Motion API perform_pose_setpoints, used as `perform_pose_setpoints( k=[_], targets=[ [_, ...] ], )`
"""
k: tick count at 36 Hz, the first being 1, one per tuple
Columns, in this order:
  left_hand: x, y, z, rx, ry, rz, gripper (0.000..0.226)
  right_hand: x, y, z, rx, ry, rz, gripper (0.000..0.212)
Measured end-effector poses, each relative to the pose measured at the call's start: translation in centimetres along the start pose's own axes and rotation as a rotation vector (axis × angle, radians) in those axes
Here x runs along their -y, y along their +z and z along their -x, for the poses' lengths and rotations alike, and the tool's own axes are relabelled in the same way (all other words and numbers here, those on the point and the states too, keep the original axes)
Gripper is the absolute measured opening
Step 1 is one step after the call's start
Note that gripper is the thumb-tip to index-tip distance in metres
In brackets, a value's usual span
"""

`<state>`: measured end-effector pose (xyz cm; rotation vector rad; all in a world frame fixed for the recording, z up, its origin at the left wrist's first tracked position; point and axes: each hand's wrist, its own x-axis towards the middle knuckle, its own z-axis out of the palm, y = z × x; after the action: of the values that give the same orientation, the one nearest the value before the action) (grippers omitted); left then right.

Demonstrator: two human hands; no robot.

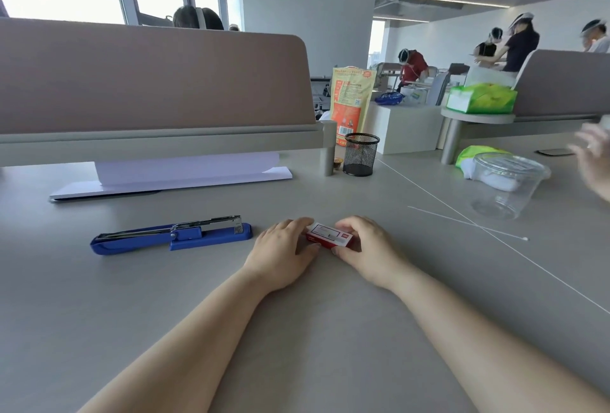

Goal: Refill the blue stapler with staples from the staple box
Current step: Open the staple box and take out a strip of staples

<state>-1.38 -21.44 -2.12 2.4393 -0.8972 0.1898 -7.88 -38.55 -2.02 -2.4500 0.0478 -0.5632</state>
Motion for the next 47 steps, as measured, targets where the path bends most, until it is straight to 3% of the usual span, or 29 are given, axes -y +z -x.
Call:
perform_pose_setpoints(
  k=[10,15,19,30,47],
  targets=[
    [0.1,0.1,0.2,-0.018,0.007,-0.055,0.048,-0.2,-0.5,0.0,0.057,0.015,-0.014,0.045],
    [-0.2,0.1,0.4,0.027,0.108,-0.143,0.048,-0.7,-1.2,0.1,0.035,0.062,-0.002,0.053],
    [-0.1,0.3,0.3,0.117,0.112,-0.230,0.048,-0.9,-1.7,0.1,0.048,0.095,-0.040,0.051],
    [-0.3,0.0,0.4,0.137,0.047,-0.261,0.049,-1.1,-2.5,0.2,0.097,0.123,-0.069,0.049],
    [-0.7,-0.3,0.7,0.043,-0.004,-0.232,0.046,-3.4,-2.9,-0.3,0.142,0.114,-0.130,0.036]
  ],
)
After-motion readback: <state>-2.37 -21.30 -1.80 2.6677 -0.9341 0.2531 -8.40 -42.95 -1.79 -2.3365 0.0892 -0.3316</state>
